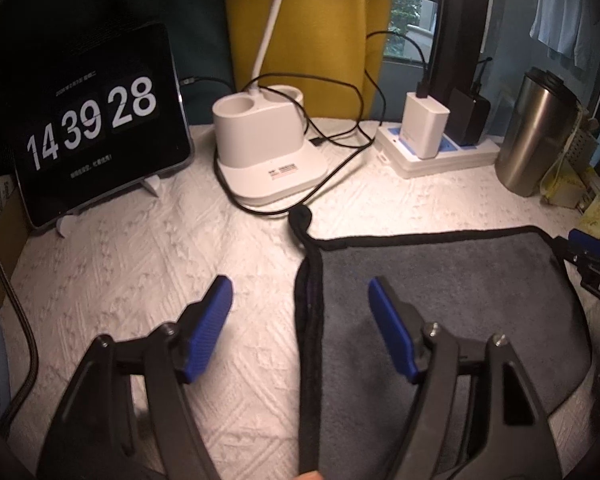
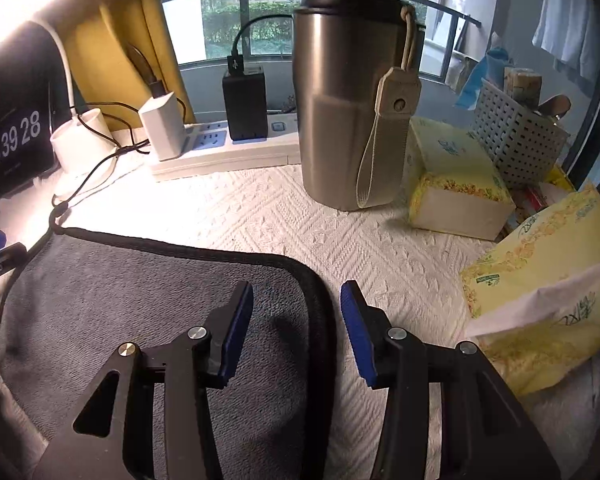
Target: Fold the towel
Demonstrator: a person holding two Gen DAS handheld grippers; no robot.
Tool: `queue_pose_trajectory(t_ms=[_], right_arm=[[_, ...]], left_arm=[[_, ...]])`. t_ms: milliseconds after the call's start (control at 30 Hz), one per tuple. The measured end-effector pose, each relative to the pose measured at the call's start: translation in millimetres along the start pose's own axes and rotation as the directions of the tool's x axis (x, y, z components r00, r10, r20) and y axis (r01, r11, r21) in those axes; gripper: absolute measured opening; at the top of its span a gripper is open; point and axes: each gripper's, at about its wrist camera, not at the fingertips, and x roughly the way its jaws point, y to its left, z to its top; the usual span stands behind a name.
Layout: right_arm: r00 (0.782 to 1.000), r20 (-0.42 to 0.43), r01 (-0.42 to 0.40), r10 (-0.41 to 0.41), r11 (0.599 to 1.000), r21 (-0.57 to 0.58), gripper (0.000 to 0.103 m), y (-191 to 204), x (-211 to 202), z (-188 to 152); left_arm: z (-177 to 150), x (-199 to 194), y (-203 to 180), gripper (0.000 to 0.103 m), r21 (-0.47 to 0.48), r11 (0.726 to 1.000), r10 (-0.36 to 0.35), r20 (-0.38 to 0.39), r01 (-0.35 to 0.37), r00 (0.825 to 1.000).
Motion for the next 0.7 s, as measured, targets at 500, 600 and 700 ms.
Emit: queue_pose_trajectory(t_ms=[500,600,700], right_arm=[[0.998,0.06,0.007,-0.008,1.0,0.01,0.048,-1.9,-48.6,-15.7],[0.997,0.075,0.008,-0.009,1.0,0.014,0.048,-1.7,-60.0,-19.6],[0.996,0.088,0.008,-0.009,1.0,0.016,0.048,-0.8,-69.9,-23.4]], left_arm=[[-20.6,-52.2,2.8,0.072,-0.014,1.0,-0.017,0.063,0.018,0.998],[-23.6,-63.0,2.0,0.072,-0.011,1.0,-0.02,0.077,0.021,0.997],[-26.6,-74.6,1.5,0.072,-0.009,1.0,-0.025,0.093,0.026,0.995]])
